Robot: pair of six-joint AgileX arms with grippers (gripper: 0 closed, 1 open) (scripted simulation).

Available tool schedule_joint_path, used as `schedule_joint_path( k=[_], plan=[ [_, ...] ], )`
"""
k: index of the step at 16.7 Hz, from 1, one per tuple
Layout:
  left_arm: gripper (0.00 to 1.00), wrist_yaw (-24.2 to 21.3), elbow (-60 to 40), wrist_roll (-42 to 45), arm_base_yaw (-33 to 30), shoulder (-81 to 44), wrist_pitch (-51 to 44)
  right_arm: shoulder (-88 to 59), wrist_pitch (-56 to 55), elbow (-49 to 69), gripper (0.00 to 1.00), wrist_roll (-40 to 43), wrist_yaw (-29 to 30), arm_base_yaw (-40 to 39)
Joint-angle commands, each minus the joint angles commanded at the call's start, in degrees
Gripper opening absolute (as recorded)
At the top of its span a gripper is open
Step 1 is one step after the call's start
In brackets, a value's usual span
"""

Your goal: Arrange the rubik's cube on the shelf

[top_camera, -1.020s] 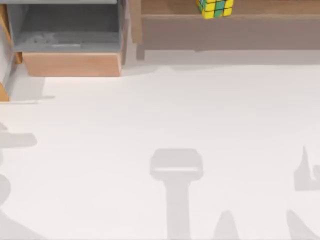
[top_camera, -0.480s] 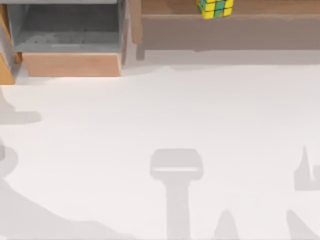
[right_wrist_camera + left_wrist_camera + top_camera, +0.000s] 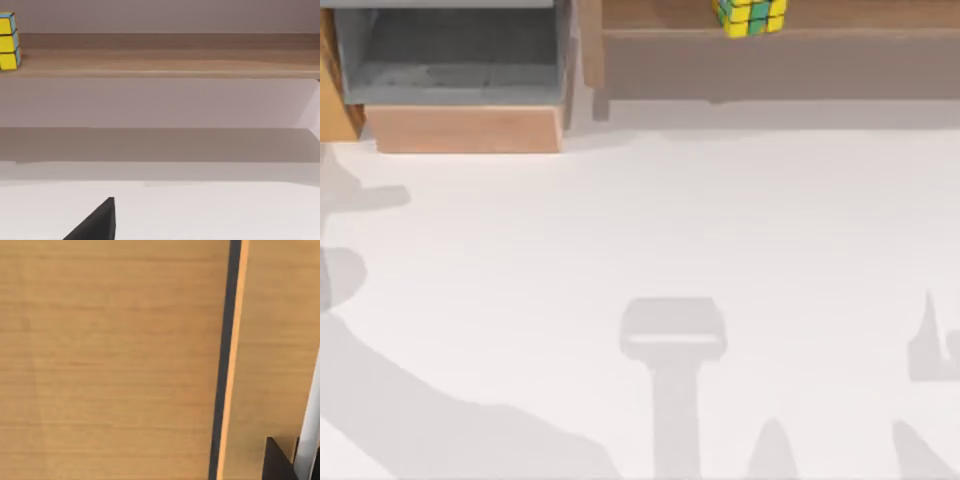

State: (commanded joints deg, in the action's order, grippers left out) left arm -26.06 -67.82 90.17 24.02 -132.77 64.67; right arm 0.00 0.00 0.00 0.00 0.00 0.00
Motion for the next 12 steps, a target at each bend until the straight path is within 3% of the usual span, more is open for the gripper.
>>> schedule_joint_path(
  k=[7,12],
  plan=[
    [0.0,1.5,-4.0,-0.2,-1.4,-2.5,-3.1,0.0,0.0,0.0,1.0,0.0,0.0,0.0],
    [0.38,1.5,-4.0,-0.2,-1.4,-2.5,-3.1,0.0,0.0,0.0,1.0,0.0,0.0,0.0]
  ],
)
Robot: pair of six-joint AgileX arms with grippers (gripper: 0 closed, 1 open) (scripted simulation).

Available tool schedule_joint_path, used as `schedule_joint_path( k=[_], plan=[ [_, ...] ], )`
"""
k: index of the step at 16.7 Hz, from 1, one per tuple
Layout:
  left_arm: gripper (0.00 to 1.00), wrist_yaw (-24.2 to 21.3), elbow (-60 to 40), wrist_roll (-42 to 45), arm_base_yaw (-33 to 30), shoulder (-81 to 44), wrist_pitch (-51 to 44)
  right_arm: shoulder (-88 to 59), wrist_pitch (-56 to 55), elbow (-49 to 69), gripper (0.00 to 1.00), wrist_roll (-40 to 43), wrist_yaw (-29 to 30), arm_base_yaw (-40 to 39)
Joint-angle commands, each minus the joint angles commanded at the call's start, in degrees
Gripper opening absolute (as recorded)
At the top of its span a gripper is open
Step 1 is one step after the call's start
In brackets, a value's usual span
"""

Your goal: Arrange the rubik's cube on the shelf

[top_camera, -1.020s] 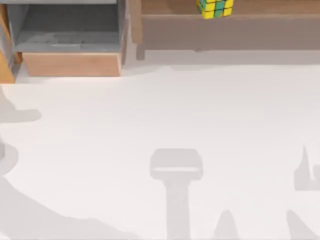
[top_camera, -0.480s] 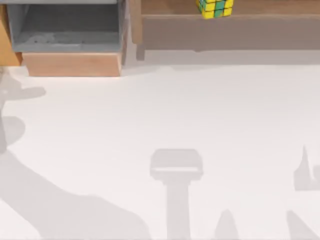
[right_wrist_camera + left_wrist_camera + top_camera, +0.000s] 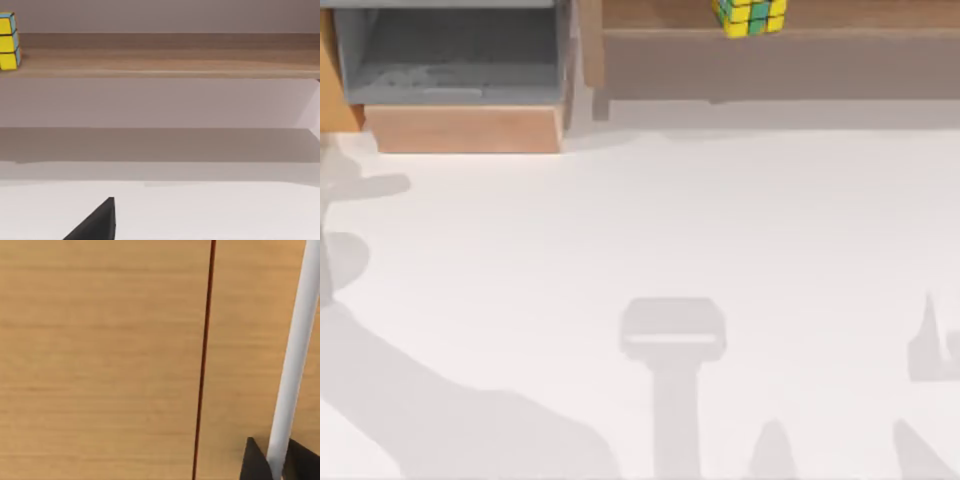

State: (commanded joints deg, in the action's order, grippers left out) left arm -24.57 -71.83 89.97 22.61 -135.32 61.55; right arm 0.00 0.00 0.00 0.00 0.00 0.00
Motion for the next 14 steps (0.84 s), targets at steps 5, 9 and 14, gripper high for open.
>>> schedule_joint_path(
  k=[5,9,14],
  plan=[
    [0.75,0.0,0.0,0.0,0.0,0.0,0.0,0.0,0.0,0.0,1.0,0.0,0.0,0.0],
    [1.0,0.0,0.0,0.0,0.0,0.0,0.0,0.0,0.0,0.0,1.0,0.0,0.0,0.0],
    [1.0,0.0,0.0,0.0,0.0,0.0,0.0,0.0,0.0,0.0,1.0,0.0,0.0,0.0]
  ],
)
